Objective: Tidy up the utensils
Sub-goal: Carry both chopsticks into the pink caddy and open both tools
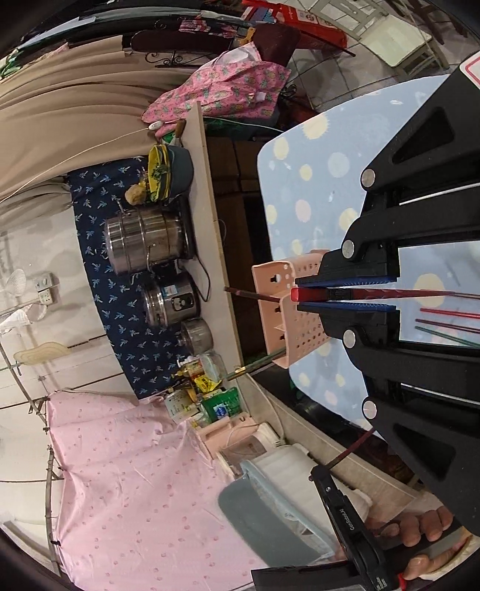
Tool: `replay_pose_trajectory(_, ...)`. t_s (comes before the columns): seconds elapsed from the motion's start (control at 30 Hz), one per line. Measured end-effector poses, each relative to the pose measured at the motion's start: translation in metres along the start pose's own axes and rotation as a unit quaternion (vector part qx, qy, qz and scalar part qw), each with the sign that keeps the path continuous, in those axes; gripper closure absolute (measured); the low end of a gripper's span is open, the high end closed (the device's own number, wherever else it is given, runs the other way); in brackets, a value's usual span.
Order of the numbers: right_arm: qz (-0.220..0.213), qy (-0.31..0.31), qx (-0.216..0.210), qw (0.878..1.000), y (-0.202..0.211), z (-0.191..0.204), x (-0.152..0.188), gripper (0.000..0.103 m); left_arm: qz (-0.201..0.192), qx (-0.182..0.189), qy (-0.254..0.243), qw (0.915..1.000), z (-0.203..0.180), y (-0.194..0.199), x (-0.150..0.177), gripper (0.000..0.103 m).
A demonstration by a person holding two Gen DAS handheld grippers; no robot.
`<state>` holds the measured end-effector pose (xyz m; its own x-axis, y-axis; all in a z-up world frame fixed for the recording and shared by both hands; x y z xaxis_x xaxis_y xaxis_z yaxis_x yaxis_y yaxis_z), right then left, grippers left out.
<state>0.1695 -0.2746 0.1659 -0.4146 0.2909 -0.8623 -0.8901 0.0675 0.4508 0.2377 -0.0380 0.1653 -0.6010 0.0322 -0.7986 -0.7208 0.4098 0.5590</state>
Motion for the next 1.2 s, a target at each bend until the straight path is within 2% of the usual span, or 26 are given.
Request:
replay_pose_trajectory(0.37, -0.079, -0.020, -0.026, 0.996, -0.040, 0.030, -0.100, 0.096, -0.099, 0.002, 0.005, 0.9951, -0.010, -0.004, -0.109, 0.096)
replay_pose_trajectory(0.57, -0.102, -0.018, -0.021, 0.994, -0.075, 0.044, -0.139, 0.096, -0.138, -0.002, 0.012, 0.9903, -0.010, -0.023, -0.146, 0.096)
replay_pose_trajectory(0.73, -0.080, -0.011, -0.013, 0.997, -0.115, 0.047, -0.142, 0.096, -0.136, -0.006, 0.013, 0.9906, -0.008, -0.050, -0.156, 0.096)
replay_pose_trajectory(0.9, -0.047, -0.003, -0.006, 0.999, -0.151, 0.046, -0.126, 0.096, -0.115, -0.011, 0.006, 0.9932, -0.007, -0.082, -0.149, 0.096)
replay_pose_trajectory(1.2, -0.017, 0.007, 0.010, 1.000, -0.180, 0.042, -0.101, 0.096, -0.072, -0.016, 0.011, 0.9972, 0.003, -0.123, -0.128, 0.095)
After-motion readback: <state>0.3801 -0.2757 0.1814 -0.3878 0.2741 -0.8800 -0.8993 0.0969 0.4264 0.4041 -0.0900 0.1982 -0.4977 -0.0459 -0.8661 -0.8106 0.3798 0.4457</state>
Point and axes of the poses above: each gripper's, at about its wrist camera, not at the fingertips, and y roughly against the way its jaws point, z to its left, x to its underside, the point moved 2 cm from there along -y, roughly the way its jaws point, and after that the axes turned 5 degrees about x, right-handed, at the moved point
